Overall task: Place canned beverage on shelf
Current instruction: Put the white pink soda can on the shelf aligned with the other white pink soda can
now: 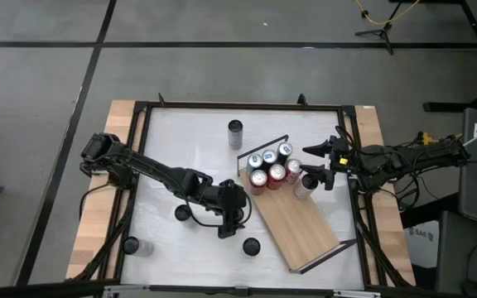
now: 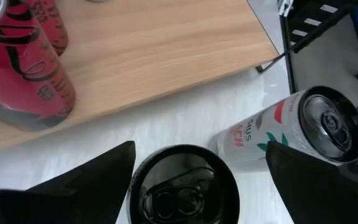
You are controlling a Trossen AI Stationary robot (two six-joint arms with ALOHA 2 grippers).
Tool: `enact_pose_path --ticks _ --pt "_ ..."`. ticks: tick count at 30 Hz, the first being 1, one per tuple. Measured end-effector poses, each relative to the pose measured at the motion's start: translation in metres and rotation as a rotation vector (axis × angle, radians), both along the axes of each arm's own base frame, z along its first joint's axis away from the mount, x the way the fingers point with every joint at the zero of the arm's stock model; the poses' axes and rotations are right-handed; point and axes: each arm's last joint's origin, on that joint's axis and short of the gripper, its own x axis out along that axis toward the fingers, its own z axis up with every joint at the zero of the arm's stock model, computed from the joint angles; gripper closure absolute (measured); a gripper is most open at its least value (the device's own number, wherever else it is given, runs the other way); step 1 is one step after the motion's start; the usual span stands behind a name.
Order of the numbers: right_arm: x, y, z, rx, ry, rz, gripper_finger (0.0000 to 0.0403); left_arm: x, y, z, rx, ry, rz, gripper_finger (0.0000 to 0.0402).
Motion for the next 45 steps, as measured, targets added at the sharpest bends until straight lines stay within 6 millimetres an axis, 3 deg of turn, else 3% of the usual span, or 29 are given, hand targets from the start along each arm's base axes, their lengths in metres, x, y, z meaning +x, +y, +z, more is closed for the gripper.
enact_pose_path --ticks 25,31,45 --pt "0.000 0.001 0.000 0.004 0.001 0.022 0.0061 0.000 -0.003 0.001 -0.020 -0.009 0.061 0.0049" --pt "0.000 0.001 0.000 0.005 0.001 0.026 0.0061 -0.002 -0.001 -0.001 -0.060 0.026 0.187 0.0049" --pt "0.000 0.001 0.000 0.005 0.001 0.026 0.0061 -0.012 -0.019 -0.004 -0.035 0.055 0.210 0.0049"
